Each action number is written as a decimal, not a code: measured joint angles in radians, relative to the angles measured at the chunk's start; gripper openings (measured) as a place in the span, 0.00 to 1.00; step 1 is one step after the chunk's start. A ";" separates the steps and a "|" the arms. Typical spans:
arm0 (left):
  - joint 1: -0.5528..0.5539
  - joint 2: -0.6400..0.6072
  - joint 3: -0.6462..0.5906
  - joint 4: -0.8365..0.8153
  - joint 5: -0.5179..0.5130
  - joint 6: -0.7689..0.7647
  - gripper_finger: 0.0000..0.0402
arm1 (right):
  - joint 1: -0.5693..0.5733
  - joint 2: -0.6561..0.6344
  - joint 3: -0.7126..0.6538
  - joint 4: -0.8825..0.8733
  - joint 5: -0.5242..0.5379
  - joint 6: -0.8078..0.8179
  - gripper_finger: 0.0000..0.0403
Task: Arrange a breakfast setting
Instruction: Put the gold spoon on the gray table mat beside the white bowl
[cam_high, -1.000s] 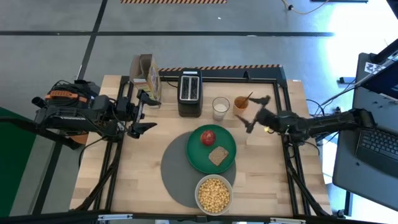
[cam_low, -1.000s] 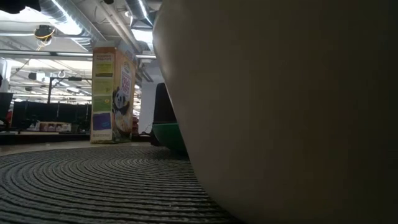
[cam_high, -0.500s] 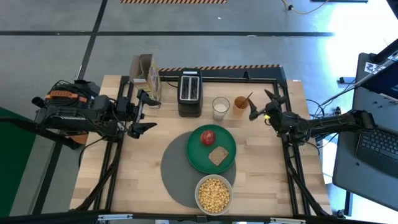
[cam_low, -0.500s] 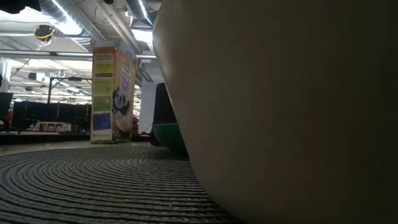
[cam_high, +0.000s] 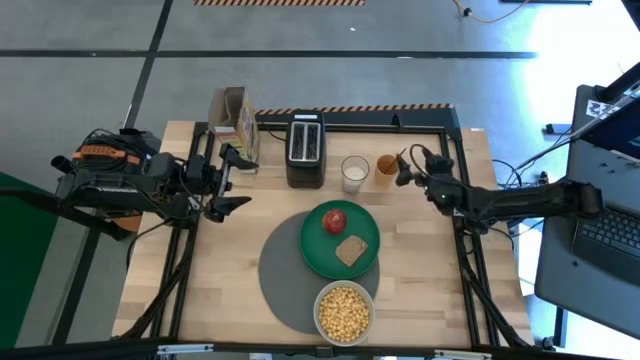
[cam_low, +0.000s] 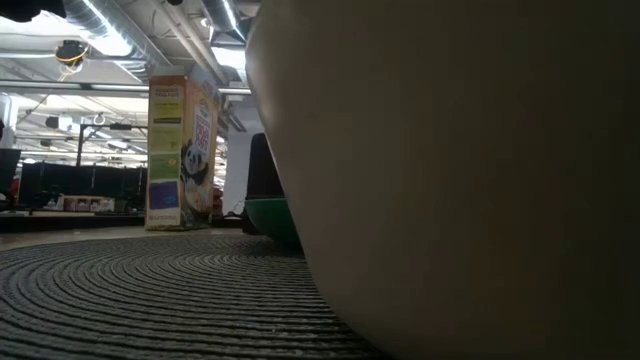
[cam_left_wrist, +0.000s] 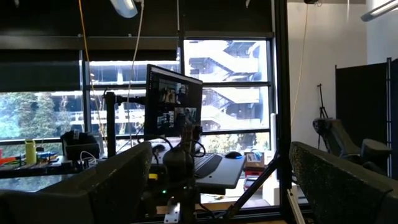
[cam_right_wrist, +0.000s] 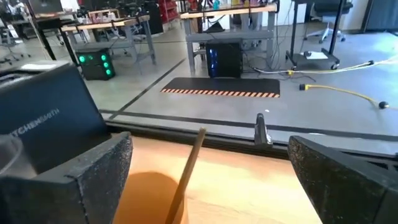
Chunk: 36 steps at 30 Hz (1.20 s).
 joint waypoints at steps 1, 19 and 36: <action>0.000 0.000 0.000 0.000 0.000 0.000 0.94 | -0.016 0.014 0.000 0.020 -0.017 0.000 0.99; 0.000 0.000 0.000 -0.001 0.000 0.007 0.94 | -0.143 0.147 0.000 0.155 -0.247 0.002 0.50; 0.000 0.000 0.000 -0.001 0.000 0.008 0.94 | -0.143 0.147 0.000 0.142 -0.268 -0.025 0.36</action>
